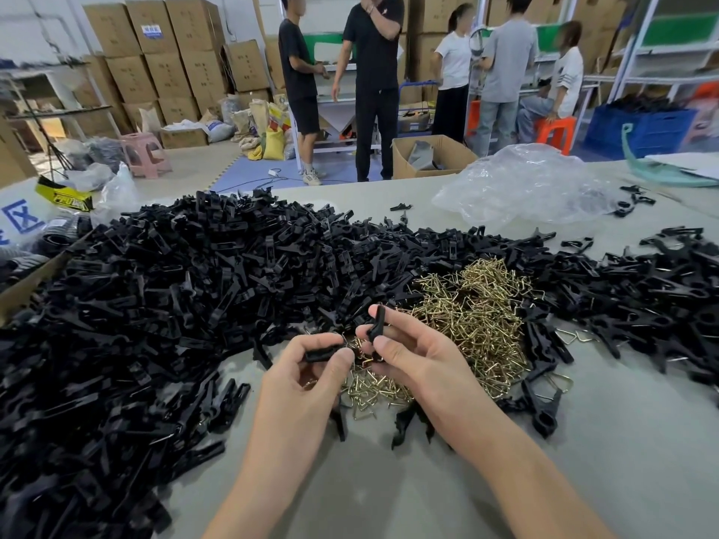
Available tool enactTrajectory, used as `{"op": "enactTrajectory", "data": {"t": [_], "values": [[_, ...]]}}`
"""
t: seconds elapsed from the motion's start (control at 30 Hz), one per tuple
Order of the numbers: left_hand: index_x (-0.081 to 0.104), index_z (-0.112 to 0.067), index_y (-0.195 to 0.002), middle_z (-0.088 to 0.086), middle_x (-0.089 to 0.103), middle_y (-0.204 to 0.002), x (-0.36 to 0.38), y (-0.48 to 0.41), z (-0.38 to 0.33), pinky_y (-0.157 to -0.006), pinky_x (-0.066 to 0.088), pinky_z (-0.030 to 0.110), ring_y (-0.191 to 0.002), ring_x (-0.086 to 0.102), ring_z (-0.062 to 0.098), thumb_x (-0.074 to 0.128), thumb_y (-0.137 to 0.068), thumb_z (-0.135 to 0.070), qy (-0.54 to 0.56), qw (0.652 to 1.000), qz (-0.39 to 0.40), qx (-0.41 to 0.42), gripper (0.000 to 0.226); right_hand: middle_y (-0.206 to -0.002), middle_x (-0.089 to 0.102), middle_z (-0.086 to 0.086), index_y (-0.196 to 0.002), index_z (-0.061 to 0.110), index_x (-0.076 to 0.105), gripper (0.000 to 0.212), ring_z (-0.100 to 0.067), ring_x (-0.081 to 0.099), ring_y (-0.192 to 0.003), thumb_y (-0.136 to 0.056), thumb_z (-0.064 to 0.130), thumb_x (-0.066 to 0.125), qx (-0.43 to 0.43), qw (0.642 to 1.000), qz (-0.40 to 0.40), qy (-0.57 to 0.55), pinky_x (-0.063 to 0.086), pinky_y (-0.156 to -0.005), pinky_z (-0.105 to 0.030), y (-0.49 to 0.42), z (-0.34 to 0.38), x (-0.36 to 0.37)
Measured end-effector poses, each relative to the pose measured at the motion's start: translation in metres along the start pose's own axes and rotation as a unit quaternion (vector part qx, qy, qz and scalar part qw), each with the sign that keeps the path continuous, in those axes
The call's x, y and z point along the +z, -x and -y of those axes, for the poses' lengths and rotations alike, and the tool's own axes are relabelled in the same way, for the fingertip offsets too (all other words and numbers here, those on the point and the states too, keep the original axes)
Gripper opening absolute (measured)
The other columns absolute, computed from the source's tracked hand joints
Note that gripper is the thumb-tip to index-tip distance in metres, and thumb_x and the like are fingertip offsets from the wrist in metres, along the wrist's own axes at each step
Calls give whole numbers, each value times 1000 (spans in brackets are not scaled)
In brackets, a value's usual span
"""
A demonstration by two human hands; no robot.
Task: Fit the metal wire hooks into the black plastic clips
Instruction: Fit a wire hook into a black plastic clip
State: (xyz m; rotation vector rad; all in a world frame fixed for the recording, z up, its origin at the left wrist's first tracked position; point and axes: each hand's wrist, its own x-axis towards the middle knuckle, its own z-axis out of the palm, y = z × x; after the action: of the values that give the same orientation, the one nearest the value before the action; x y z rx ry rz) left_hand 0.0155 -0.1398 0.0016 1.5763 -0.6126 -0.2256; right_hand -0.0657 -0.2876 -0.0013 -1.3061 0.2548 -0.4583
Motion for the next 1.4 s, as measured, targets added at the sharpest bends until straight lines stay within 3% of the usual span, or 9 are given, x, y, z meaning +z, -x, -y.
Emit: {"op": "enactTrajectory", "data": {"t": [0.17,0.3,0.5,0.6,0.73,0.93,1.1,1.23,1.4], "values": [[72,-32,-101,-12,71,-74,1,2,0,-58,45,10,-62,63,5,67,-94,-19,-20,999,42,-7,16,-112,76,11,-120,27,70,33,-3,68,-109,-96,5,66,-36,994,15,102,51,-87,-13,4,2,3],[67,-31,-111,-3,74,-93,1,1,-1,-69,55,20,-76,70,20,60,-98,-12,-3,999,51,-13,24,-106,75,15,-115,32,72,33,-3,69,-104,-96,6,67,-43,989,29,137,51,-88,-14,5,2,7],[52,-44,-129,-10,68,-89,0,-1,-1,-69,51,13,-73,68,8,62,-97,-17,-42,999,20,4,42,-99,74,15,-118,34,73,33,-1,70,-89,-94,11,70,-34,992,4,122,52,-83,-14,5,3,6],[49,-54,-127,-12,71,-91,0,0,-1,-70,50,10,-77,69,8,61,-97,-19,-65,997,21,21,47,-104,75,8,-118,32,73,33,-7,71,-93,-94,10,70,-26,992,14,124,53,-86,-20,5,3,7],[52,-53,-126,-20,72,-91,0,0,-2,-72,50,10,-80,70,4,60,-98,-18,-56,998,24,18,45,-107,75,1,-120,29,73,34,-12,72,-99,-93,8,70,-19,993,23,118,54,-86,-22,5,2,8],[59,-75,-97,-27,73,-95,0,2,-12,-76,51,11,-87,72,4,58,-99,-23,-52,998,32,31,52,-108,76,-3,-119,30,74,33,-14,73,-97,-93,9,71,-20,994,27,102,55,-84,-22,4,2,8],[71,-59,-96,-18,76,-91,0,2,-11,-72,50,8,-84,71,1,60,-98,-17,-39,998,41,34,44,-106,76,2,-118,35,74,34,-15,73,-97,-94,11,71,-23,993,25,116,56,-86,-26,4,2,8],[71,-44,-108,-14,76,-89,-1,1,-9,-69,48,7,-78,69,3,58,-99,-17,-37,998,43,27,32,-107,75,-1,-116,35,75,33,-19,72,-101,-93,11,71,-27,992,34,116,56,-87,-27,4,2,8],[71,-34,-118,-7,77,-101,-1,1,-9,-78,52,13,-90,71,12,51,-102,-12,-22,997,71,20,33,-104,74,-4,-115,32,76,33,-24,72,-104,-92,8,71,-28,993,45,102,56,-90,-28,4,3,7]]}}
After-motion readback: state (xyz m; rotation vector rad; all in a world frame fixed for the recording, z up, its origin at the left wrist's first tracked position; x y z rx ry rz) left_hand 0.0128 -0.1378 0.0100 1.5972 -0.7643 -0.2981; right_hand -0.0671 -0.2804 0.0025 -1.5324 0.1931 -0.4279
